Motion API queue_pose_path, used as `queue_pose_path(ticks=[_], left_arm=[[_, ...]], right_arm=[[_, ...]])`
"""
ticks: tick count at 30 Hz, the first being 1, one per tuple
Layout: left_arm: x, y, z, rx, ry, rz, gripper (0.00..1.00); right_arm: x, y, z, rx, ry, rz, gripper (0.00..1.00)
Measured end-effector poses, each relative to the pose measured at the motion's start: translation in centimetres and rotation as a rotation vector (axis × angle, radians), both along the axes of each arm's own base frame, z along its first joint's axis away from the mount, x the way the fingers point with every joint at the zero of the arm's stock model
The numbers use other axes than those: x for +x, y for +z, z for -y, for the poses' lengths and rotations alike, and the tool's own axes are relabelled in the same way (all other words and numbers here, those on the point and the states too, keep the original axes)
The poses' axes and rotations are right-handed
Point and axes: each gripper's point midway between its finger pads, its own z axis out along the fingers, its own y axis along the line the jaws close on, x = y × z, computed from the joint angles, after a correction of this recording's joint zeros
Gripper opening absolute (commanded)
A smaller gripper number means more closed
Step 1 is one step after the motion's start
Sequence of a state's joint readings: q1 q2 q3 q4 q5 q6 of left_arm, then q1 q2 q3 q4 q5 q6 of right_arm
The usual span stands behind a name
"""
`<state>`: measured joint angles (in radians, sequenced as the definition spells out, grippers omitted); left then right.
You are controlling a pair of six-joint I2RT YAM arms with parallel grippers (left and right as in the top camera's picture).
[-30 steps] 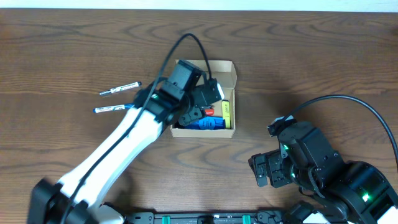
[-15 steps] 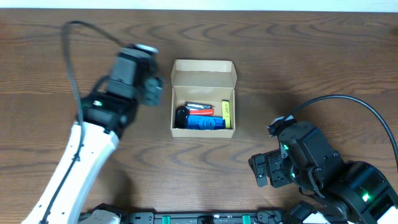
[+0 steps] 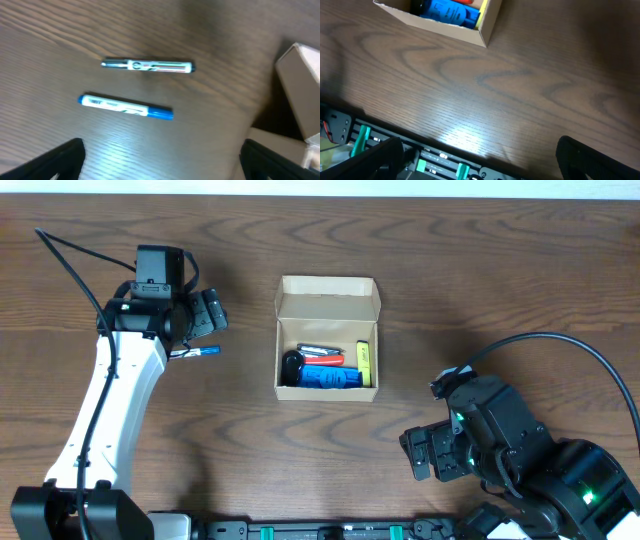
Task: Pack container
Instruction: 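Move the left gripper back over the two markers, then grasp the white green-striped marker with the left gripper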
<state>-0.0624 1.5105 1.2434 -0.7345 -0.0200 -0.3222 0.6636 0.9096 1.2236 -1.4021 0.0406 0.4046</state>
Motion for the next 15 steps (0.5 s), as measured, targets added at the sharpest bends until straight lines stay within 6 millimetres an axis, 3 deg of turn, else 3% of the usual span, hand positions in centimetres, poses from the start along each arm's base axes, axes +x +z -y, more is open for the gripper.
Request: queue_pose_path(ticks=[4,15], left_arm=[[0.43,0.18,0.74,-0.060,0.021,0.019,0.96],[0.42,-0.64,0.11,-0.182,0.338,-0.018,0.96]], right_arm=[[0.00,0.00,0.00,0.000,0.000,0.000,0.99],[0.01,0.00,-0.01,0.000,0.000,0.000,0.99]])
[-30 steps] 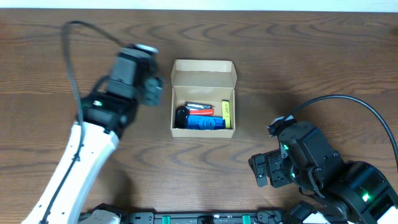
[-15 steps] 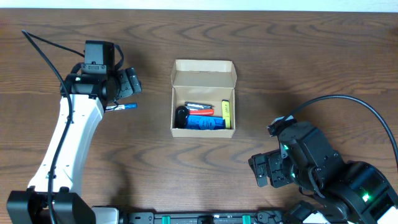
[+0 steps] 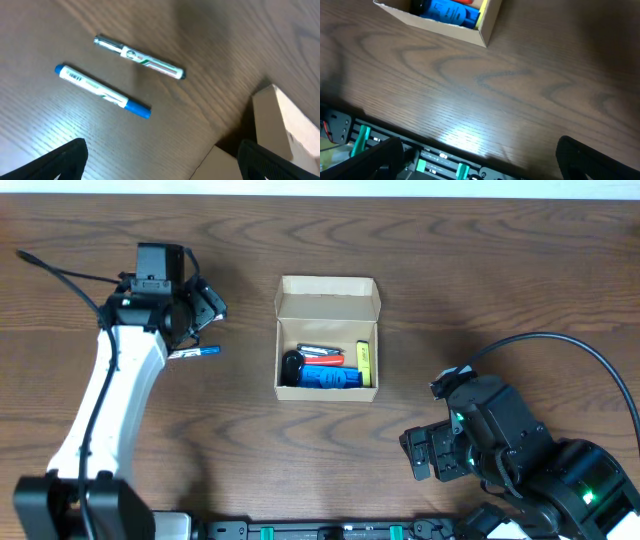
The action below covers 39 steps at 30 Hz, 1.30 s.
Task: Pack container
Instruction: 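Grasp the white green-striped marker with the left gripper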
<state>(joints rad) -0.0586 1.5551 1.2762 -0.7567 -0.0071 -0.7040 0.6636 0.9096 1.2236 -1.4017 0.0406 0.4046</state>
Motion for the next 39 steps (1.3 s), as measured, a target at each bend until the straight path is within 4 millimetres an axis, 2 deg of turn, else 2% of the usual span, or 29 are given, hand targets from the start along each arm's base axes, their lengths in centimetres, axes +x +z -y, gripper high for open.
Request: queue_pose_path(ticks=[2,8,14,19,22,26,27,29,39], left_arm=[[0.3,-0.7,0.0,-0.011,0.035,-0.051,0.96],[2.9,-3.2,-0.5,-0.005,0.117,-0.195,0.96],[5.5,-6.2,-1.2,-0.071,0.208,-0.253,1.00],[5.6,-9.7,-1.8,-0.136,0.281,-0.327,1.00],[5.4,-11.2,-1.7,-0.147,0.305,-0.360,1.00],[5.4,-11.9,-1.6,-0.152,0.326,-0.373,1.00],[5.4,-12.0,-1.7,-0.153,0.332,-0.371,0.93],[5.4,-12.1,-1.8,-0.150,0.346,-0.371,0.91],[5.6,-13.3,-2.6,-0.105,0.381,-0.374,0.90]], right_arm=[[0.0,0.0,0.0,0.000,0.000,-0.001,0.99],[0.0,0.0,0.0,0.000,0.000,-0.001,0.99],[0.0,0.0,0.0,0.000,0.000,-0.001,0.99],[0.0,0.0,0.0,0.000,0.000,0.000,0.99],[0.0,0.0,0.0,0.000,0.000,0.000,0.99],[0.0,0.0,0.0,0.000,0.000,0.000,0.99],[0.0,0.0,0.0,0.000,0.000,0.000,0.99],[0.0,0.0,0.0,0.000,0.000,0.000,0.99],[0.0,0.0,0.0,0.000,0.000,0.000,0.99]])
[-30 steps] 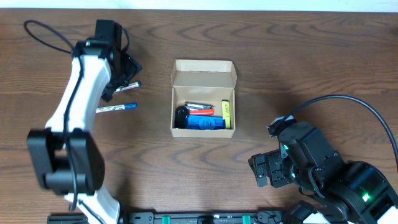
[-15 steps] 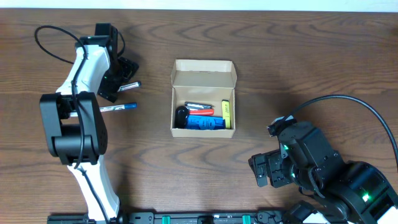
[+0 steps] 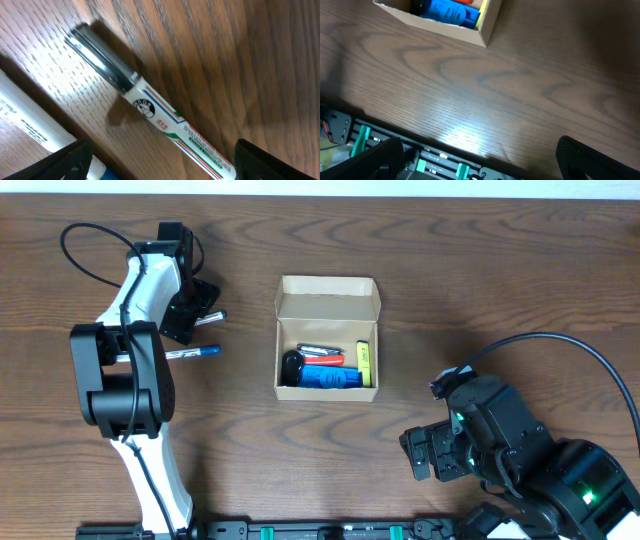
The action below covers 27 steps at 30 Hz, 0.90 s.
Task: Pack container
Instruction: 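Grasp the white green-striped marker with the left gripper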
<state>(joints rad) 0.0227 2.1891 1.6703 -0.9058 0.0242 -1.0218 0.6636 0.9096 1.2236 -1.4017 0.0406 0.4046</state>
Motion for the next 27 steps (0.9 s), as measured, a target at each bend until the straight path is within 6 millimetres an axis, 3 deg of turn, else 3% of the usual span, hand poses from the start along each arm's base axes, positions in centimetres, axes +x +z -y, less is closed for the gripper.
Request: queue_pose_path(ticks=[12,20,27], left_arm=[[0.7,0.0,-0.6,0.030,0.032,0.029,0.91],[0.5,-1.5,-0.6,0.029,0.039,-0.001,0.86],[0.5,-1.5,-0.9,0.049,0.053,-0.002,0.52]], right_arm=[[0.0,0.0,0.0,0.000,0.000,0.000,0.99],[0.0,0.0,0.0,0.000,0.000,-0.001,0.99],[0.0,0.0,0.0,0.000,0.000,0.000,0.99]])
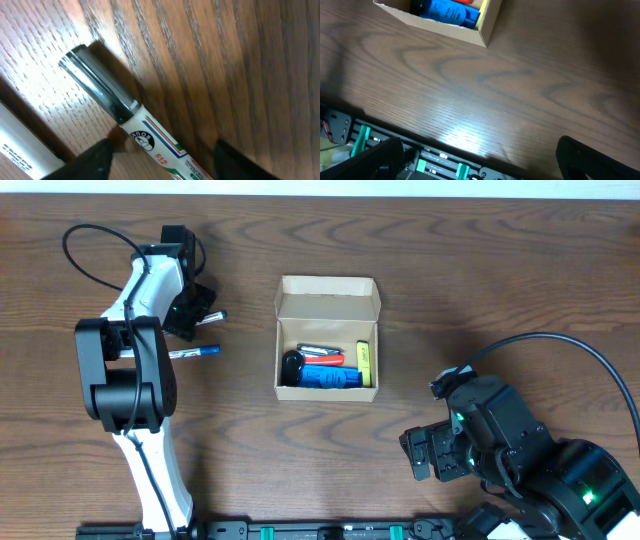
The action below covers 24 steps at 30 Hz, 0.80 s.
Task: Pack container
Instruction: 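Grasp the white green-striped marker with the left gripper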
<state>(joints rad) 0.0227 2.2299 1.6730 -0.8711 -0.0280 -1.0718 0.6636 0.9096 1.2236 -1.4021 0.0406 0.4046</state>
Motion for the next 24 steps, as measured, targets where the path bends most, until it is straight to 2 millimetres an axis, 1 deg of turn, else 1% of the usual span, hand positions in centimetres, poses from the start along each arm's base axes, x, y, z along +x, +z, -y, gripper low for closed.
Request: queue_pose_path(ticks=[1,3,7,10,14,18,21,24], left_arm=[[0.0,0.0,0.0,0.002,0.003,0.001,0.47],[0.0,0.0,-0.1,0.006,0.008,0.001,0.33],[-0.1,0.0,-0.2,0.009,0.007,-0.003,0.20],[-0.1,0.0,-0.2,0.010,0.002,-0.004,0.07],[-0.1,0.0,-0.2,0.012,-0.031,-0.008,0.05],[0.0,0.2,-0.1,0.014,-0.100,-0.011,0.05],[0.3,0.5,0.3,0.014,-0.174,-0.010,0.05],[1.1,1.3,1.1,0.022,-0.263,0.012,0.06]], right_arm=[[0.0,0.0,0.0,0.000,0.000,0.000,0.99],[0.0,0.0,0.0,0.000,0.000,0.000,0.99],[0.0,0.0,0.0,0.000,0.000,0.000,0.99],[0.0,0.0,0.0,0.000,0.000,0.000,0.99],[0.0,0.0,0.0,0.000,0.000,0.000,0.99],[0.0,0.0,0.0,0.000,0.000,0.000,0.99],[0.0,0.0,0.0,0.000,0.000,0.000,0.99],[0.0,0.0,0.0,0.000,0.000,0.000,0.99]])
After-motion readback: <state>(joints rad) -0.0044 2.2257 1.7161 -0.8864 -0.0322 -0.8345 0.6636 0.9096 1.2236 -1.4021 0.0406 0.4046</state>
